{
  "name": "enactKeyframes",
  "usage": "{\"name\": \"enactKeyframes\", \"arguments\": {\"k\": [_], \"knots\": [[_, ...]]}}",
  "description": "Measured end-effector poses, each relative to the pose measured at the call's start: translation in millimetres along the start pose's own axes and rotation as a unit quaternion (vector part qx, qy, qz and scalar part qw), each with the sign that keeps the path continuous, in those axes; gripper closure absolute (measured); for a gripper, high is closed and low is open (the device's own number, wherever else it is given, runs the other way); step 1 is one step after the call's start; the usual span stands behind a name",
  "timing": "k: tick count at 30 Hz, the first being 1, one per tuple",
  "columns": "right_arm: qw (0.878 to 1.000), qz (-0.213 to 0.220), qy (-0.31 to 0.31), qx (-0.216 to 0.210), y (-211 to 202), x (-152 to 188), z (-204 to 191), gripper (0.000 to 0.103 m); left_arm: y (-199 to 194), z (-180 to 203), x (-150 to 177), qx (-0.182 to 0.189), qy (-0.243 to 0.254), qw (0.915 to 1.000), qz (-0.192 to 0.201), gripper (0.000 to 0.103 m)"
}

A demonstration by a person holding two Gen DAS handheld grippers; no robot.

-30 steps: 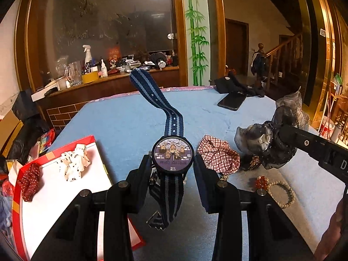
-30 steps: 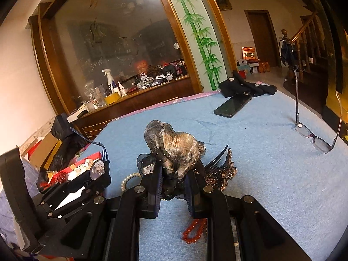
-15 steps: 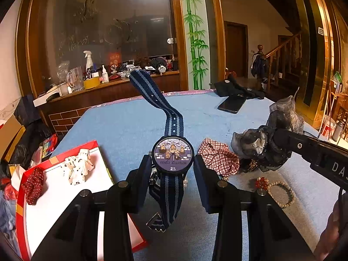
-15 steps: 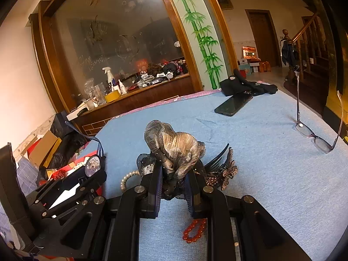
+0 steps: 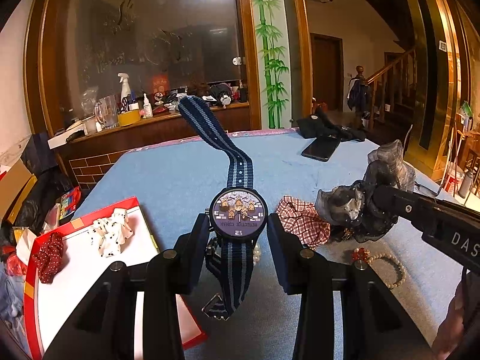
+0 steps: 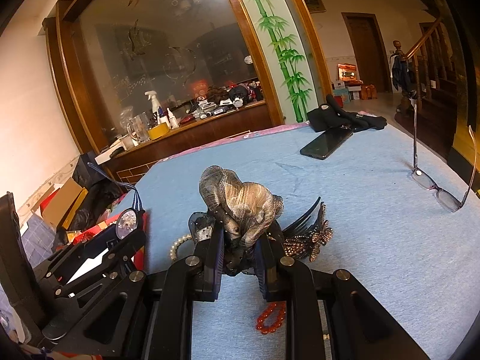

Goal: Organize jewelry
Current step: 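Lift the bow clip and watch and carry them toward the red box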

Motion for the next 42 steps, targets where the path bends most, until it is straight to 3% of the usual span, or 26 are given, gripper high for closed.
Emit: {"name": "enactKeyframes", "arguments": {"k": [13, 26, 42], "knots": [[1.000, -0.003, 0.024, -0.020, -2.1, 0.3, -4.5, 0.083, -14.8, -9.7, -5.9, 0.009, -0.010, 0.9998, 0.012, 0.065], [0.998, -0.005, 0.026, -0.054, -3.8, -1.4, -45.5, 0.082, -28.8, -50.1, -16.6, 0.005, -0.053, 0.9984, 0.021, 0.065], [0.993, -0.019, -0.032, -0.112, 17.5, -12.3, -140.6, 0.082, -37.8, -144.0, -28.7, -0.063, -0.152, 0.9863, 0.012, 0.065]]}}
Point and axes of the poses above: each gripper's, at about its wrist camera, not at the fingertips, and y roughly the way its jaws point, z to its right, x to its underside, the point moved 2 cm from there along y, roughly the way its jaws point, and after that the axes turned 7 degrees about -y, right-handed, at the moved point
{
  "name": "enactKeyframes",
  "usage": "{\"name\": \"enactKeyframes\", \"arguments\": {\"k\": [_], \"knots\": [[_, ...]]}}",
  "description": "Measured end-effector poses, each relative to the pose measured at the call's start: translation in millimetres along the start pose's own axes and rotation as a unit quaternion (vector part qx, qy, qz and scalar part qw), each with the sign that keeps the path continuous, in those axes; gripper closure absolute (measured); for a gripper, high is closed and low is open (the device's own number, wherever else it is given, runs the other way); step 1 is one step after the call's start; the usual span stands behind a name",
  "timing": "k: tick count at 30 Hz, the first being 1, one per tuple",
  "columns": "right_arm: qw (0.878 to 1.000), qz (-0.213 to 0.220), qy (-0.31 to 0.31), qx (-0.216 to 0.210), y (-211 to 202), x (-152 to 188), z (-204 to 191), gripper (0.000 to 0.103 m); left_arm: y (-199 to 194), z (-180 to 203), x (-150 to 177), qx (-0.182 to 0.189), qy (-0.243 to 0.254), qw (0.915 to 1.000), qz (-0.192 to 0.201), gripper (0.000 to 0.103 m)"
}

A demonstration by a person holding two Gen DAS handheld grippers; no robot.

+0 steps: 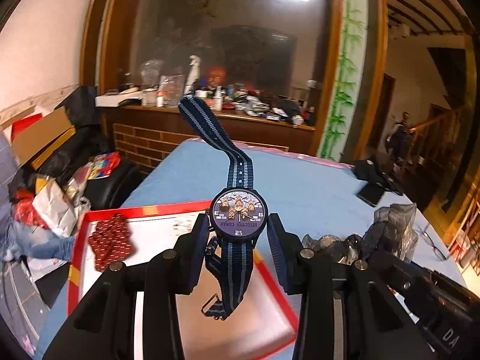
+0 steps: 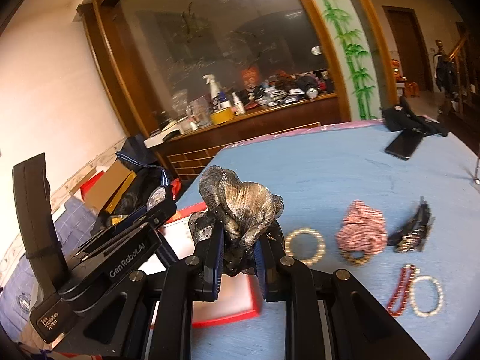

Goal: Organize jewelry
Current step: 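Lift the bow clip and watch and carry them toward the red box, then lower the watch with the left gripper while the right lowers the bow clip into the box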

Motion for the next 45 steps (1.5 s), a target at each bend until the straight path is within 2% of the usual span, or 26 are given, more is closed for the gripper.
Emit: {"name": "enactKeyframes", "arguments": {"k": [7, 14, 18, 22, 30, 40, 45], "knots": [[0.999, -0.025, -0.007, -0.027, 35.5, 4.9, -27.6, 0.082, 21.9, -53.0, -5.0, -0.058, -0.028, 0.9975, -0.027, 0.065], [0.997, -0.065, -0.010, -0.050, 79.0, 10.8, -53.2, 0.082, 47.0, -97.1, -1.9, -0.115, -0.056, 0.9894, -0.068, 0.064], [0.994, -0.088, -0.006, -0.059, 104.9, 14.4, -59.2, 0.082, 60.0, -107.9, 4.1, -0.118, -0.073, 0.9853, -0.100, 0.065], [0.993, -0.103, -0.002, -0.057, 124.0, 17.8, -56.5, 0.082, 64.3, -107.6, 7.4, -0.139, -0.066, 0.9827, -0.103, 0.064], [0.988, -0.141, 0.030, -0.057, 155.9, 23.9, -38.9, 0.081, 79.4, -117.2, 14.7, -0.159, -0.075, 0.9758, -0.131, 0.064], [0.988, -0.153, 0.023, -0.031, 174.6, 24.1, -35.3, 0.078, 85.4, -121.5, 18.6, -0.171, -0.079, 0.9721, -0.139, 0.066], [0.987, -0.157, 0.025, -0.029, 178.1, 26.5, -31.5, 0.072, 85.9, -121.3, 19.3, -0.171, -0.077, 0.9724, -0.139, 0.066]]}}
Point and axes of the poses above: each gripper's, at about its wrist camera, not at the fingertips, and y roughly the way its jaws point, z to its right, x to its underside, the point moved 2 cm from there along y, roughly the way its jaws point, and after that the axes turned 7 degrees about -y, right-handed, at the moved point
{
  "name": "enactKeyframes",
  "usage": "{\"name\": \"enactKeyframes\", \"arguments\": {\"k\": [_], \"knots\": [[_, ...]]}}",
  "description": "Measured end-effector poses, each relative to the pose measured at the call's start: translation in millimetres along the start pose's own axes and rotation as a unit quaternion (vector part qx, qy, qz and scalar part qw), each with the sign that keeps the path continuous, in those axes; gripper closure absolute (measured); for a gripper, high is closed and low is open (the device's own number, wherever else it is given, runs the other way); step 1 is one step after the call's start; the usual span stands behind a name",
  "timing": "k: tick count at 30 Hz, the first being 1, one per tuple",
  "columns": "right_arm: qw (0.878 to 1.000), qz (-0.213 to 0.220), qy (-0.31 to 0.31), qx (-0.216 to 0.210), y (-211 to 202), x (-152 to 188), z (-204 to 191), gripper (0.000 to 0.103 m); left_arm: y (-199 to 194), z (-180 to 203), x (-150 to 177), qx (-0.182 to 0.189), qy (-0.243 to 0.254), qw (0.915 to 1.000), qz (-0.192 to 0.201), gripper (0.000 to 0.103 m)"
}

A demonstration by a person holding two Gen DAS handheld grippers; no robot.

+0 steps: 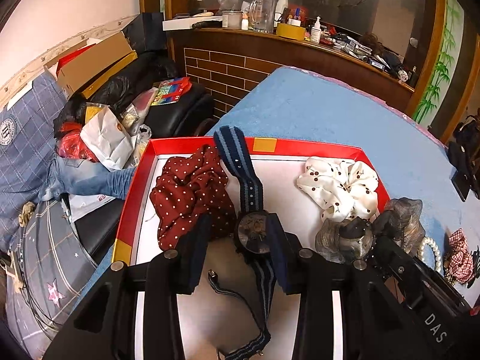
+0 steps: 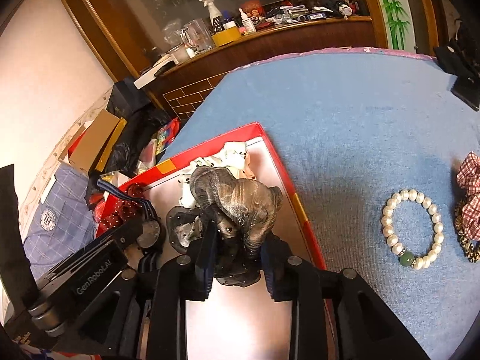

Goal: Organize jewelry
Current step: 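Lower the watch with the left gripper while the right lowers the bow clip into the box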

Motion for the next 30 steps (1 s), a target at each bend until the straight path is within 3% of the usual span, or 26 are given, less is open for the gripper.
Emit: {"name": "enactKeyframes", "arguments": {"k": [9, 13, 21, 24, 30], "knots": [[1.000, -0.002, -0.001, 0.002, 3.3, 2.9, 4.5, 0.065, -1.2, -2.6, -0.2, 0.004, -0.002, 1.0000, 0.001, 0.066], [1.000, -0.001, 0.000, 0.001, 1.7, 4.1, 6.6, 0.057, -4.1, -2.8, -0.9, 0.007, -0.004, 1.0000, 0.005, 0.066], [1.000, 0.016, -0.013, -0.017, -15.7, 0.7, 0.4, 0.051, -10.0, -2.2, -1.0, 0.006, -0.006, 0.9998, 0.018, 0.066], [0.999, 0.019, -0.011, -0.023, -20.1, 0.2, 0.4, 0.041, -13.1, -3.0, -2.6, 0.008, -0.010, 0.9996, 0.025, 0.066], [0.998, 0.023, 0.010, -0.052, -28.8, -3.1, 4.8, 0.039, -17.4, -2.3, -3.4, 0.013, -0.016, 0.9992, 0.034, 0.065]]}}
Point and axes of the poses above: each gripper's, at about its wrist camera, not at the fingertips, and y roughly the way its jaws point, z to its right, x to its underside, the point moved 2 cm from there along y, roughly the way its jaws point, and after that the axes turned 7 degrees about -y, right-handed, at the moved point
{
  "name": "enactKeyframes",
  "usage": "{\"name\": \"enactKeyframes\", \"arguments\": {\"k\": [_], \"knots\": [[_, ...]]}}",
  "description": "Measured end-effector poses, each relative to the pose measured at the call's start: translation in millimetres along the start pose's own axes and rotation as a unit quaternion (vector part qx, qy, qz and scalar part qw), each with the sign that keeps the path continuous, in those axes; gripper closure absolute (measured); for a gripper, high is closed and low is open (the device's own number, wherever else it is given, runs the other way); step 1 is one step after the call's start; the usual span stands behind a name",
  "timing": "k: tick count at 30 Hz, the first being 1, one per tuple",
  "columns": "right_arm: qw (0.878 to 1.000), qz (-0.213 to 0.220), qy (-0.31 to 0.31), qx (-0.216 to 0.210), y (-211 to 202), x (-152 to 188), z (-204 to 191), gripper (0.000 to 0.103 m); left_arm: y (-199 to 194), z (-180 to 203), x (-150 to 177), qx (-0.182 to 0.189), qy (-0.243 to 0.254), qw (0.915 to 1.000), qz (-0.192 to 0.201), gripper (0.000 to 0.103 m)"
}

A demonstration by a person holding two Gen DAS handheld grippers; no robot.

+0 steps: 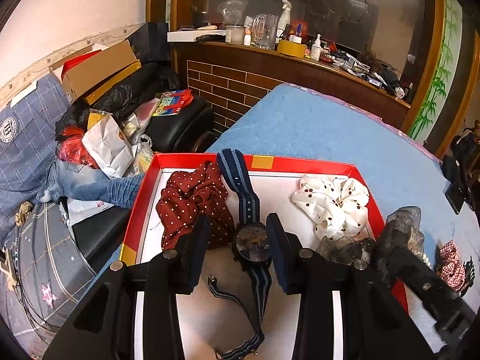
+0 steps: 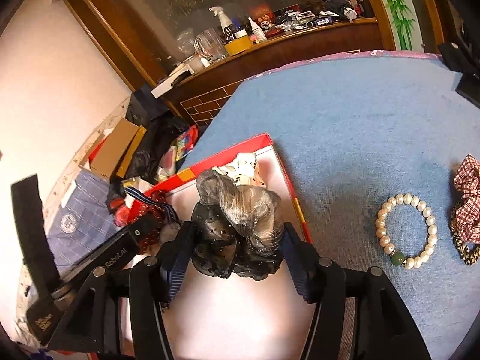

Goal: Organize jewelry
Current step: 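Lower the watch with the left gripper while the right lowers the bow clip into the box, then open both grippers and move them back toward the remaining jewelry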

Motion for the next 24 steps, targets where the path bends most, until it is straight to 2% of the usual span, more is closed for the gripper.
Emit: {"name": "enactKeyframes", "arguments": {"k": [9, 14, 24], "knots": [[0.999, 0.014, 0.020, -0.034, -13.1, -5.3, 4.1, 0.035, -4.7, 2.0, 0.4, 0.006, 0.000, 0.9999, 0.008, 0.064], [0.998, 0.041, 0.024, -0.036, -32.6, -9.6, 7.9, 0.035, -11.6, 4.1, -0.2, 0.019, 0.001, 0.9996, 0.021, 0.064], [0.992, 0.107, 0.062, -0.004, -94.6, -15.2, 50.7, 0.035, -25.1, 16.9, 1.4, 0.041, 0.020, 0.9979, 0.046, 0.064]]}}
Point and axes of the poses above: each gripper's, at about its wrist camera, not at the fingertips, and y roughly the way its jaws point, z to its right, x to its underside, the point moved 2 cm from there along y, roughly the way its jaws point, and after that the axes turned 7 degrees about -y, right-handed, at the moved point
